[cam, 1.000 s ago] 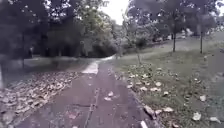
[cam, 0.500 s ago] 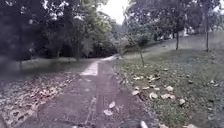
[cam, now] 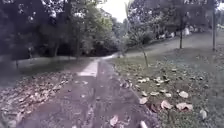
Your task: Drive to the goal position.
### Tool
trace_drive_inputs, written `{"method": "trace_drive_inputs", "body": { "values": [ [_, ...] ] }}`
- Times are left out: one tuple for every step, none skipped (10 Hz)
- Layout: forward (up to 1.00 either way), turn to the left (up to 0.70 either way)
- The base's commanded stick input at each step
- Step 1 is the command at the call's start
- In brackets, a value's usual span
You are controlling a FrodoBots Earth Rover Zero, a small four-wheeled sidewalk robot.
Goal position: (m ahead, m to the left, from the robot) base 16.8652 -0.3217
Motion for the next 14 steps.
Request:
{"method": "trace_drive_inputs", "body": {
  "values": [
    [0.7,0.0],
    [0.7,0.0],
    [0.7,0.0],
    [0.7,0.0],
    [0.7,0.0],
    [0.7,0.0],
    [0.7,0.0],
    [0.7,0.0],
    [0.7,0.0],
    [0.7,0.0],
    [0.7,0.0],
    [0.75,0.0],
    [0.85,0.0],
    [0.85,0.0]
  ]
}}
